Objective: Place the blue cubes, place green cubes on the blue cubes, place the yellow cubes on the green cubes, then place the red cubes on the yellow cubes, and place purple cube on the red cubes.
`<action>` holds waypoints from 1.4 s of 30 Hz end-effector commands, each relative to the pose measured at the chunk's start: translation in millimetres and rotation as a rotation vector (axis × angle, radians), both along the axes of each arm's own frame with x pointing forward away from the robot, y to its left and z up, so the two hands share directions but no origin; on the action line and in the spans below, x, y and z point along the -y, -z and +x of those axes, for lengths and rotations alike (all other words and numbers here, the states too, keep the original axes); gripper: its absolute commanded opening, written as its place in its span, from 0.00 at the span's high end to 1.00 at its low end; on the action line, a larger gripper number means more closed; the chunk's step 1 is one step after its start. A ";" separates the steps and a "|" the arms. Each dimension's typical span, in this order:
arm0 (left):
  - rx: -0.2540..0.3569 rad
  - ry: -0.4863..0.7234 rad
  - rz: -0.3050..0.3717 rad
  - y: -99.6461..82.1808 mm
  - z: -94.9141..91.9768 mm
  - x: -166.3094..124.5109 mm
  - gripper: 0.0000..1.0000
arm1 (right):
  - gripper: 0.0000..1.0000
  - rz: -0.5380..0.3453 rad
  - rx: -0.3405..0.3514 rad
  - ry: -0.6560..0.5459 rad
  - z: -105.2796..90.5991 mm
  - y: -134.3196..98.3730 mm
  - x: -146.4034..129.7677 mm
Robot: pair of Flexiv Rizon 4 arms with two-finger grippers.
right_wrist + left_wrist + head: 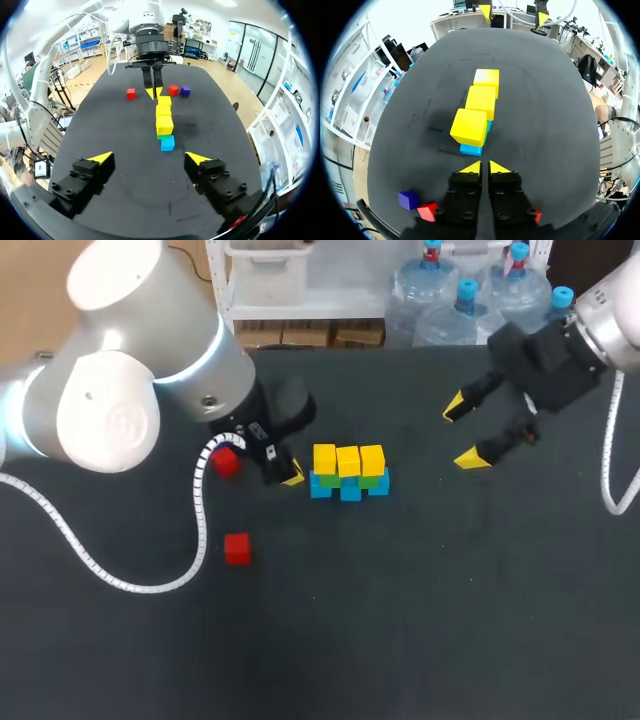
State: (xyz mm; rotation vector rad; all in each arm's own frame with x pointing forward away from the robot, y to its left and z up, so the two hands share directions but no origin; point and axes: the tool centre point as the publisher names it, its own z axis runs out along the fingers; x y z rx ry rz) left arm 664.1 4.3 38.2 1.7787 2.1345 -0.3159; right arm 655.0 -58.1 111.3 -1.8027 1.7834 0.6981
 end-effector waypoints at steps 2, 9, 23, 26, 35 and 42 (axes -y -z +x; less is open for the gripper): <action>0.002 0.001 -0.003 -0.8 -0.3 -2.9 0.89 | 0.80 0.002 -0.006 -0.014 3.9 2.0 -4.1; 0.006 -0.004 -0.003 -1.4 -0.8 -3.7 0.87 | 1.00 -0.006 -0.027 -0.033 2.8 9.3 -9.8; 0.006 0.004 -0.004 -0.6 -0.2 -1.7 1.00 | 1.00 -0.012 -0.070 -0.068 -1.8 22.8 -20.7; 0.005 0.005 -0.005 -0.2 -0.4 -1.6 1.00 | 1.00 -0.013 -0.076 -0.075 -2.4 24.7 -22.7; 0.006 0.000 -0.006 0.4 -1.5 -3.0 1.00 | 1.00 -0.013 -0.095 -0.105 -4.5 30.8 -31.9; 0.007 -0.001 -0.008 0.7 -1.7 -3.5 1.00 | 1.00 -0.015 -0.102 -0.115 -5.0 32.5 -34.6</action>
